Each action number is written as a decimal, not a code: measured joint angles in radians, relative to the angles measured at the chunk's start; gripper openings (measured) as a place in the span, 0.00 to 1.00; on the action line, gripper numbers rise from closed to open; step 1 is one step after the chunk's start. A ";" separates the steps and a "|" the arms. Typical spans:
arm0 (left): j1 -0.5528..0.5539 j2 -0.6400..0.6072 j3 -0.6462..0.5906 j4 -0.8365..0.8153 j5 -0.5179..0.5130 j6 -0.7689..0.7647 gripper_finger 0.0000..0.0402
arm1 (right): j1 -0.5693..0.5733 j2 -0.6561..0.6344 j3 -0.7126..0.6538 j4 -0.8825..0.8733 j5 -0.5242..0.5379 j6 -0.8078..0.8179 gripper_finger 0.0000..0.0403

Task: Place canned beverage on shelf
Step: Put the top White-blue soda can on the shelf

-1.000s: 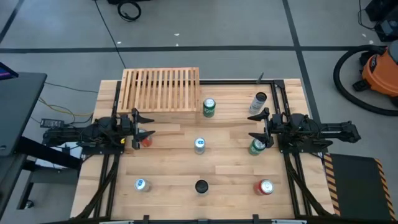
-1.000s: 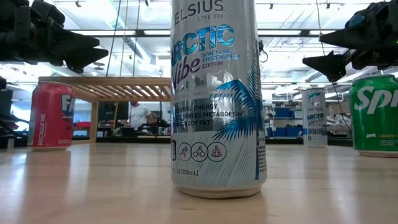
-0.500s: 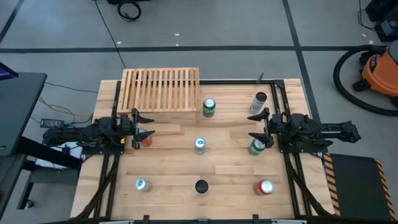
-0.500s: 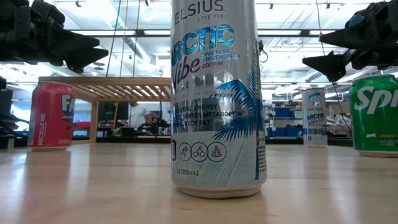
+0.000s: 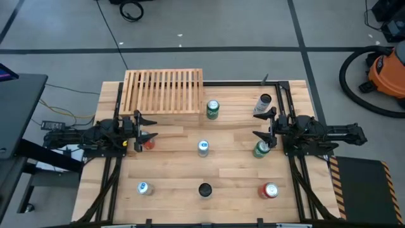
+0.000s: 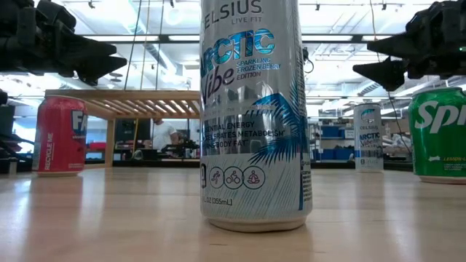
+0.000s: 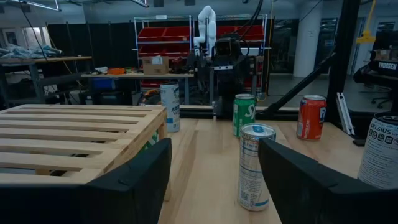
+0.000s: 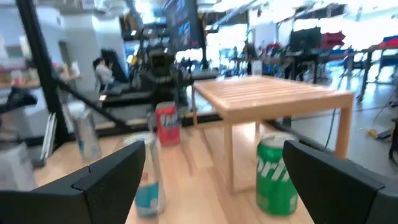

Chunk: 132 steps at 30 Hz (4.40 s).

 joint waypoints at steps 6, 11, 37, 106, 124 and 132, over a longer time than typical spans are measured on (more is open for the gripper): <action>0.000 0.000 0.000 0.003 0.000 0.000 0.62 | 0.000 0.000 0.000 0.104 -0.004 0.076 0.97; 0.000 0.000 0.000 0.005 0.000 0.000 0.62 | 0.000 0.000 0.000 0.168 -0.032 0.065 0.97; 0.000 0.002 0.000 0.058 -0.010 -0.075 0.62 | 0.000 0.195 0.273 0.015 0.249 -0.188 0.97; 0.000 0.002 0.000 0.105 -0.047 -0.078 0.62 | -0.176 0.674 0.338 -0.553 0.761 0.504 0.97; 0.000 0.002 0.000 0.106 -0.048 -0.077 0.62 | -0.283 0.783 0.338 -0.441 0.623 0.468 0.63; 0.000 0.002 0.000 0.106 -0.047 -0.077 0.62 | -0.305 0.784 0.338 -0.385 0.566 0.412 0.63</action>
